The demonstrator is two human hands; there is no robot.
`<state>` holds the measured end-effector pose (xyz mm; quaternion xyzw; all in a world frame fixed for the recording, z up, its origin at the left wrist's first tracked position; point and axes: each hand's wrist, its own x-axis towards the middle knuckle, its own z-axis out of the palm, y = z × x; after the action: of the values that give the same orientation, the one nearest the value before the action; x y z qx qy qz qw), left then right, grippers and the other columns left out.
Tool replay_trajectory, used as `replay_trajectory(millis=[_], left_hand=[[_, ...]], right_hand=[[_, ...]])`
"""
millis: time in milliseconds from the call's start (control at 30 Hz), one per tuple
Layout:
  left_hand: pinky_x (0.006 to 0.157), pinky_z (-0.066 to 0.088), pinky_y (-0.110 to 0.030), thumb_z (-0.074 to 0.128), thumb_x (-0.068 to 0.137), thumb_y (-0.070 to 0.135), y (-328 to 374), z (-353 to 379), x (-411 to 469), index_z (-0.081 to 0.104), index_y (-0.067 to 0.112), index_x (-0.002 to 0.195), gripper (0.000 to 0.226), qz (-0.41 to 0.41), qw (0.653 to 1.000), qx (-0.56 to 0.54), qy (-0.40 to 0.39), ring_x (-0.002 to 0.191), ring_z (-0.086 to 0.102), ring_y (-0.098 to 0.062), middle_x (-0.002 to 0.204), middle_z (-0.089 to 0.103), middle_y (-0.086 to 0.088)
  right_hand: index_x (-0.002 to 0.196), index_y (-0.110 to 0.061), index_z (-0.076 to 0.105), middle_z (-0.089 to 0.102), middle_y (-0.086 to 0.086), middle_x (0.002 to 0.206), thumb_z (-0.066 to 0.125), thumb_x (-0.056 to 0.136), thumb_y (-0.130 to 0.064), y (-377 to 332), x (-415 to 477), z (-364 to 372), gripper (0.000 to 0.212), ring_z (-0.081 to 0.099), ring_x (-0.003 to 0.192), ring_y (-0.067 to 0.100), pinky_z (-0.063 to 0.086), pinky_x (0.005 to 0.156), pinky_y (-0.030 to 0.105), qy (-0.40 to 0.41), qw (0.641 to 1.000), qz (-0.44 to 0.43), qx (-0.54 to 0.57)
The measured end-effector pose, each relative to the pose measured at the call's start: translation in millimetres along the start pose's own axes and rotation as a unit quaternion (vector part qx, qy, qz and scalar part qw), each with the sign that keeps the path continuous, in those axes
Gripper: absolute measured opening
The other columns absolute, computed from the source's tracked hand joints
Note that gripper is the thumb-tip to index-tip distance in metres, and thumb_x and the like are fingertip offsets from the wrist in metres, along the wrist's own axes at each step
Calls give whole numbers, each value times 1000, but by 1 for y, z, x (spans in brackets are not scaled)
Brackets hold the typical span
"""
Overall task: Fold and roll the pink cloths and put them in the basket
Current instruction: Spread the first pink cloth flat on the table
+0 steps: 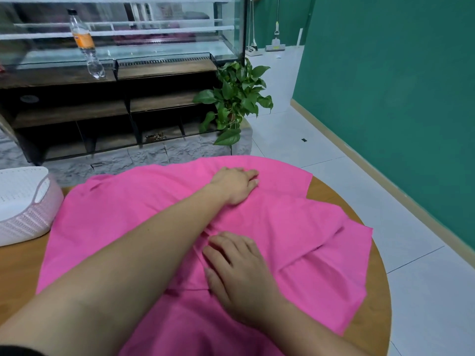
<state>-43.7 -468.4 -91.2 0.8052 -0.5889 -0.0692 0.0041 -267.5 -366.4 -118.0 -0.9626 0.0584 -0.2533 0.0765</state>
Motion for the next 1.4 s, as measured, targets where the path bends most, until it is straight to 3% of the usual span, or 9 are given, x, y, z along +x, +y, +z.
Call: replay_trajectory(millis=[200, 367, 467, 533, 633, 900, 1167, 1300, 1400], left_hand=[[125, 24, -52, 27, 109, 46, -26, 1, 24, 26, 29, 165, 58, -89, 996, 2, -15, 158, 26, -24, 167, 38, -4], [129, 13, -53, 35, 109, 49, -49, -6, 33, 27, 28, 165, 61, -125, 991, -38, -29, 163, 6, -24, 175, 12, 6], [121, 29, -49, 45, 107, 41, -37, -10, 22, 54, 26, 149, 46, -60, 995, -23, 76, 154, 33, -26, 167, 38, 2], [106, 40, -43, 46, 104, 36, -22, -9, 12, 67, 26, 130, 35, -21, 991, 5, 133, 129, 59, -26, 142, 64, 3], [102, 43, -42, 39, 106, 38, -5, 1, 3, 68, 29, 131, 40, -7, 994, 25, 108, 118, 66, -28, 130, 72, -1], [119, 28, -47, 26, 108, 46, 8, 2, 27, 50, 31, 153, 53, -32, 999, 3, 22, 152, 38, -21, 155, 54, 2], [126, 19, -53, 21, 109, 46, 23, -11, 63, 34, 30, 163, 58, -93, 994, -48, -28, 161, 14, -26, 172, 29, 4], [126, 18, -54, 21, 109, 50, 30, -11, 71, 35, 28, 162, 60, -116, 990, -80, -21, 163, 6, -28, 173, 24, -1], [127, 14, -50, 28, 109, 53, 36, -9, 57, 32, 27, 164, 60, -54, 994, -84, 51, 163, 6, -23, 175, 19, -1]], right_hand=[[129, -14, 69, 64, 5, 132, 56, 105, -32, 0, 0, 0, 32, 55, 130, 27, 41, 110, 42, 35, 999, -12, -1], [126, -15, 68, 64, 4, 131, 59, 101, -31, -1, 0, -1, 31, 55, 130, 26, 37, 112, 38, 30, 999, -12, 11], [128, -15, 66, 62, 5, 133, 56, 103, -33, -1, 1, 0, 32, 53, 132, 27, 37, 112, 40, 18, 1000, -17, 17], [127, -14, 66, 62, 5, 132, 56, 104, -33, 0, 2, 0, 32, 53, 131, 28, 38, 112, 41, 15, 999, -19, 23], [125, -14, 67, 62, 6, 130, 54, 104, -33, 0, 1, 0, 31, 54, 129, 28, 39, 110, 41, 19, 999, -26, 27], [119, -13, 70, 65, 7, 127, 58, 101, -31, -2, -1, 3, 29, 56, 127, 27, 37, 109, 39, 44, 998, -42, 36], [108, -10, 73, 68, 11, 111, 58, 102, -31, 1, -3, 11, 27, 60, 110, 32, 44, 103, 40, 89, 993, -72, 39], [105, -8, 72, 65, 12, 107, 59, 102, -29, 1, -5, 7, 25, 58, 107, 32, 42, 103, 39, 86, 992, -68, 63], [103, -10, 69, 63, 9, 103, 57, 102, -30, 1, -4, 6, 23, 56, 101, 31, 46, 94, 41, 49, 996, -61, 53]])
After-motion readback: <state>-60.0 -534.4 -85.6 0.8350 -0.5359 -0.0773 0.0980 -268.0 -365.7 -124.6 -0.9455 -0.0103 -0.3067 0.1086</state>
